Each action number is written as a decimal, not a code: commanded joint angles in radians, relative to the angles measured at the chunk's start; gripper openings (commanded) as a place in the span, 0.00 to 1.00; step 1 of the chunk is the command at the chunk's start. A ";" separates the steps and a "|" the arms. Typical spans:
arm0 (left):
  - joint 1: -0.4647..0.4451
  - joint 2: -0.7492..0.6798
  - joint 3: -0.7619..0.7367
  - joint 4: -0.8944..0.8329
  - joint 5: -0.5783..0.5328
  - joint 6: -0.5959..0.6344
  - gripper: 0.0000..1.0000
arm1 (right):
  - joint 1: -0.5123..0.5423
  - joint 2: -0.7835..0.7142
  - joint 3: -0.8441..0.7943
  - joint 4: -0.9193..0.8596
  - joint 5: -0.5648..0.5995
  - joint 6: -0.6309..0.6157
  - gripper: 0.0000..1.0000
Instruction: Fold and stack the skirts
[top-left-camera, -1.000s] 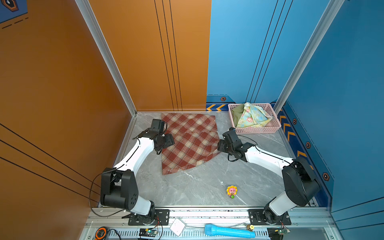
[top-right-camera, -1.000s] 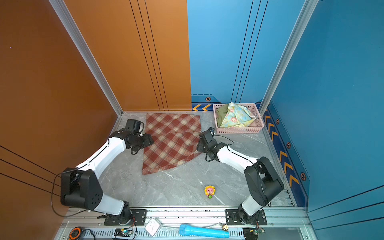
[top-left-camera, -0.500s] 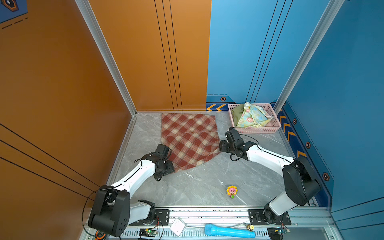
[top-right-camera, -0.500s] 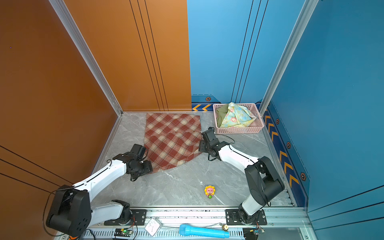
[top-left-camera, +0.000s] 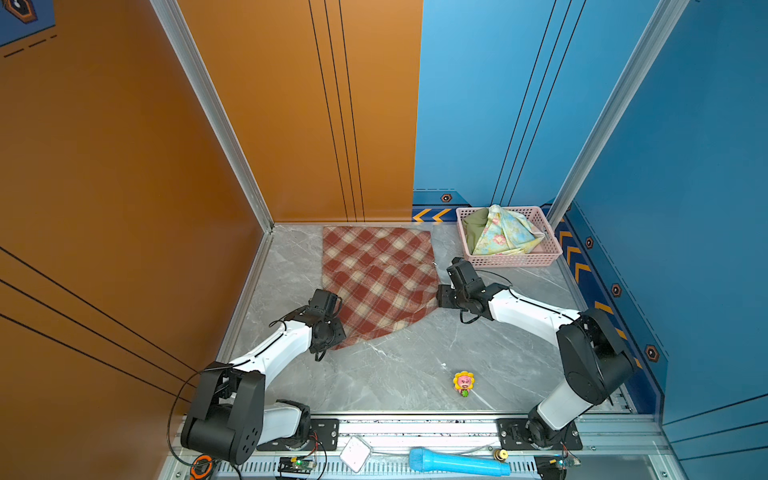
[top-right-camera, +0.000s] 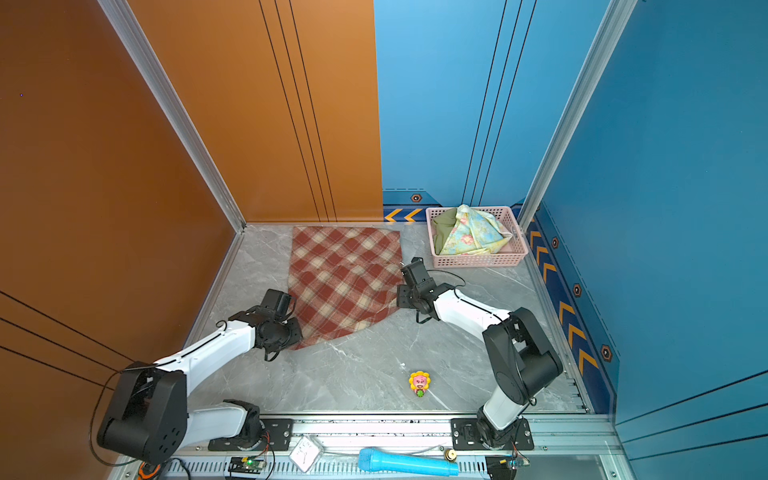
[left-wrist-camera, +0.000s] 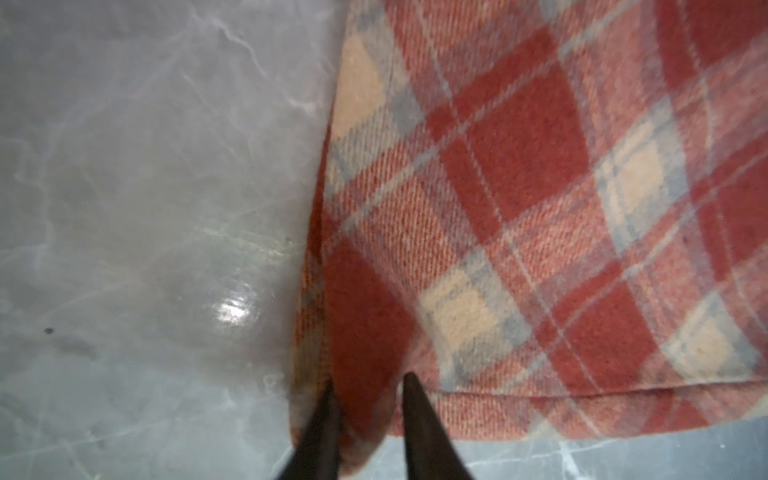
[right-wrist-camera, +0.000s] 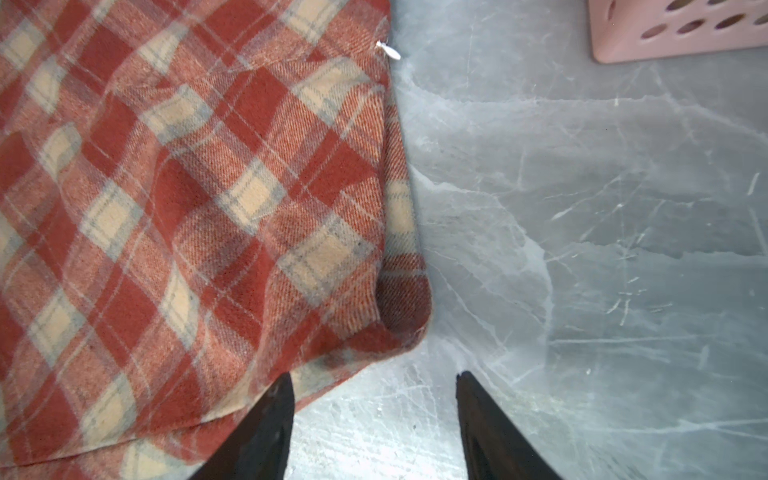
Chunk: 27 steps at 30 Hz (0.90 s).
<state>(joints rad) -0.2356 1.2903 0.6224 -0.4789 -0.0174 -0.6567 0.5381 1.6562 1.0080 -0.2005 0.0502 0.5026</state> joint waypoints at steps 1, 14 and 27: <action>0.004 -0.018 -0.016 0.024 -0.004 0.000 0.05 | -0.006 0.039 0.036 -0.033 -0.028 -0.028 0.62; 0.003 -0.138 -0.034 0.001 -0.014 -0.006 0.00 | -0.012 0.082 0.090 -0.018 -0.026 -0.017 0.60; 0.003 -0.144 -0.023 -0.003 -0.012 -0.008 0.00 | -0.002 0.128 0.106 0.007 -0.050 -0.036 0.12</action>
<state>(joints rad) -0.2359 1.1603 0.6025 -0.4637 -0.0181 -0.6571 0.5320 1.7679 1.0962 -0.1986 0.0170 0.4751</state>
